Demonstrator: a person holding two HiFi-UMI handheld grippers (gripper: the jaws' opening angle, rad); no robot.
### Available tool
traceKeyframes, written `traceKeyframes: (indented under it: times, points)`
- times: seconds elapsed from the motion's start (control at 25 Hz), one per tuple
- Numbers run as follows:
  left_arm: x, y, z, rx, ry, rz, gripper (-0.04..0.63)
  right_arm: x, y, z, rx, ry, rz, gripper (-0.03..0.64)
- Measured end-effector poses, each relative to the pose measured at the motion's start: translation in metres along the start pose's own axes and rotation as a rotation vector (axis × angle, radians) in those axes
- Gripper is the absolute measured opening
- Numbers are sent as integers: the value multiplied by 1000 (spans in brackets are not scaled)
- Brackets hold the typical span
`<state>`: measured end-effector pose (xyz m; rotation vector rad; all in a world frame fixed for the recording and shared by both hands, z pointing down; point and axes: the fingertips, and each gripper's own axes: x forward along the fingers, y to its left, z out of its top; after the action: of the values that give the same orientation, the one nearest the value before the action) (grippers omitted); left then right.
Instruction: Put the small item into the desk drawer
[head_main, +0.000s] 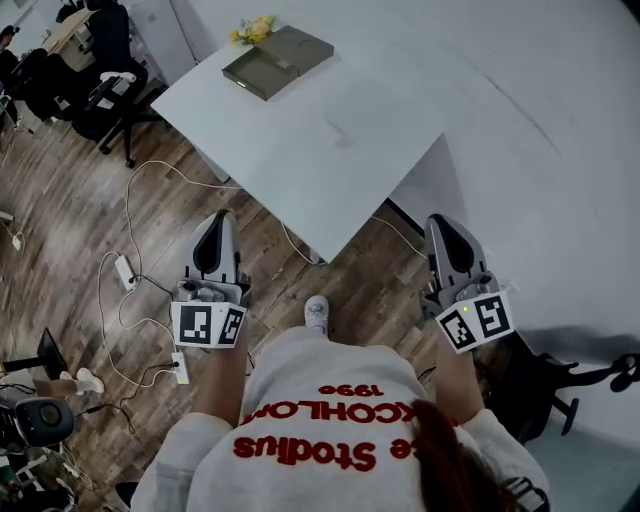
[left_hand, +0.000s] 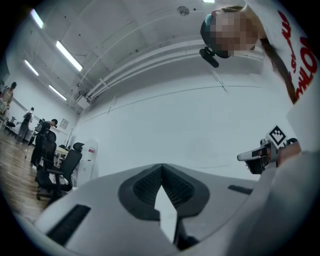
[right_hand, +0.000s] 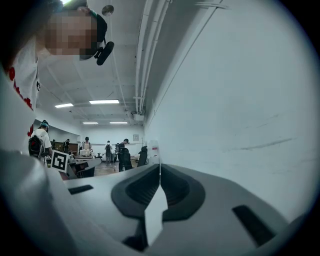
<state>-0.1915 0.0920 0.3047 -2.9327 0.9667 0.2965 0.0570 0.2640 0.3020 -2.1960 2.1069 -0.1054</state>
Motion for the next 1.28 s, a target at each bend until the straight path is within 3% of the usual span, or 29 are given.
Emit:
traceKeyframes:
  times: [0.16,0.44,0.64,0.96,1.28]
  points:
    - [23,5,-9,-12,0,-10,6,11,-12,9,-58,-39,-45,8]
    - [42,7,-17,-21,7,-35,6,15,-28,18,-71,-96,-115,8]
    - [54,11,-25,-25,24,-22,6,28,-41,16,-61,-87,-111,8]
    - [88,18,-29,6,35,43,6,86,-69,10,-23,-52,11,8]
    - [122,41,-25,52,47,215,6,187,-95,15,8,-22,231,6]
